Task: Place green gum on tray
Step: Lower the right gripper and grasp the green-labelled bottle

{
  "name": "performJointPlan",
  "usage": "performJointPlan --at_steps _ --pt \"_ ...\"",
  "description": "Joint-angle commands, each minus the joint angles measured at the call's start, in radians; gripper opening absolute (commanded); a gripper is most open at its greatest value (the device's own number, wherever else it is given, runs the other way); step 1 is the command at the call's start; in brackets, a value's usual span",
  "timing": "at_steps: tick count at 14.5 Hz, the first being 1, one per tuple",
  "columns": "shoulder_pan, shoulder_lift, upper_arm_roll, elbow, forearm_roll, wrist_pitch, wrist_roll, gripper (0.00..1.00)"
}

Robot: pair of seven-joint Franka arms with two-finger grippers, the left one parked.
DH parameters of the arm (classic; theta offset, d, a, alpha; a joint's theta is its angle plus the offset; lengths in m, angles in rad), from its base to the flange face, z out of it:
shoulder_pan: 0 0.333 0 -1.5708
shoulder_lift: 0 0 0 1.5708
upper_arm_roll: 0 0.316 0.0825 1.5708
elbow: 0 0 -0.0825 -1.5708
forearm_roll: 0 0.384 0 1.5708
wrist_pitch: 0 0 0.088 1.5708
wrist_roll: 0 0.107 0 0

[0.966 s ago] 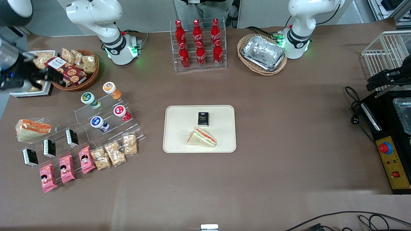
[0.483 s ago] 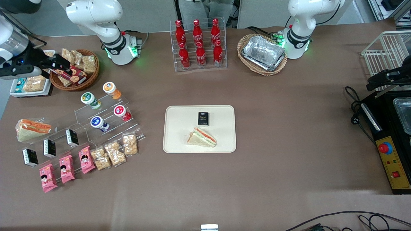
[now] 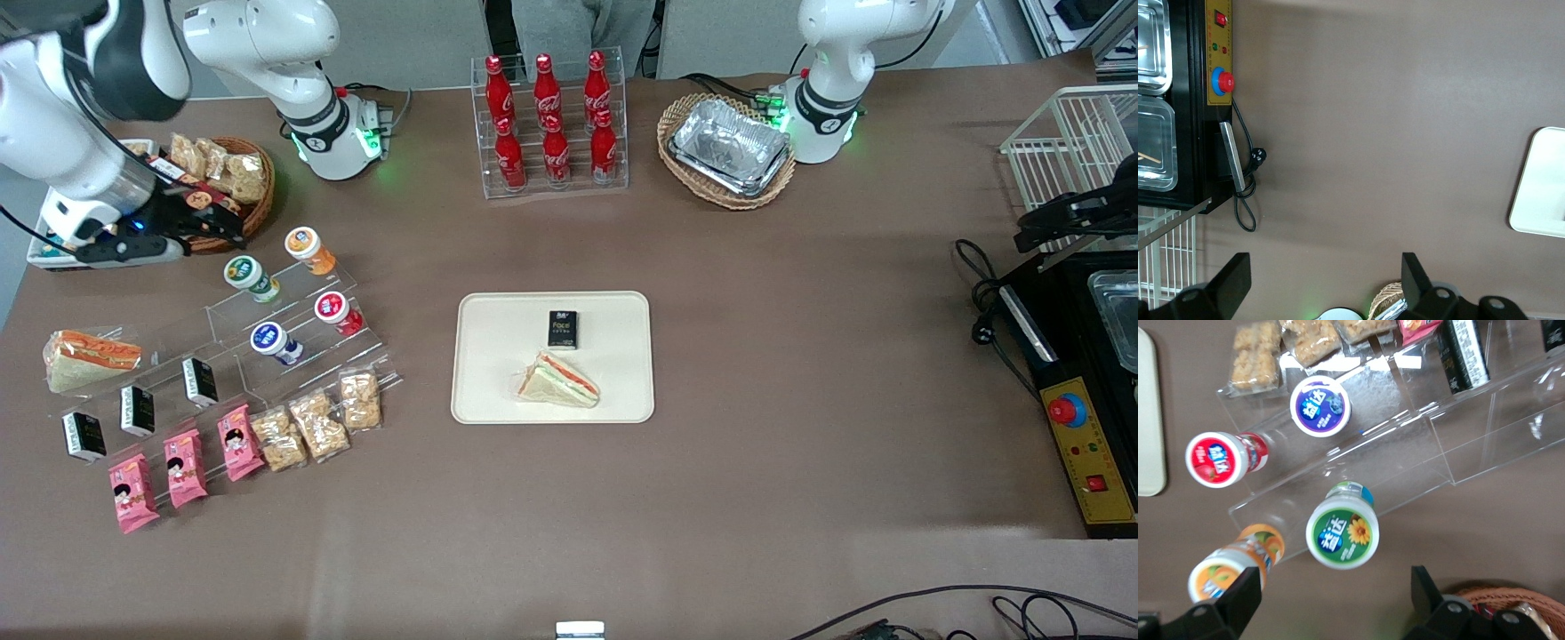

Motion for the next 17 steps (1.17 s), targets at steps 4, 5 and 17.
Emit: performJointPlan --at_steps 4,5,17 --pt "-0.007 0.061 0.001 -0.094 -0.012 0.18 0.007 1.0" --pt "-0.007 0.072 0.001 -0.094 -0.012 0.191 0.007 1.0" --pt "-0.001 0.116 0.011 -0.091 -0.046 0.221 0.025 0.5"
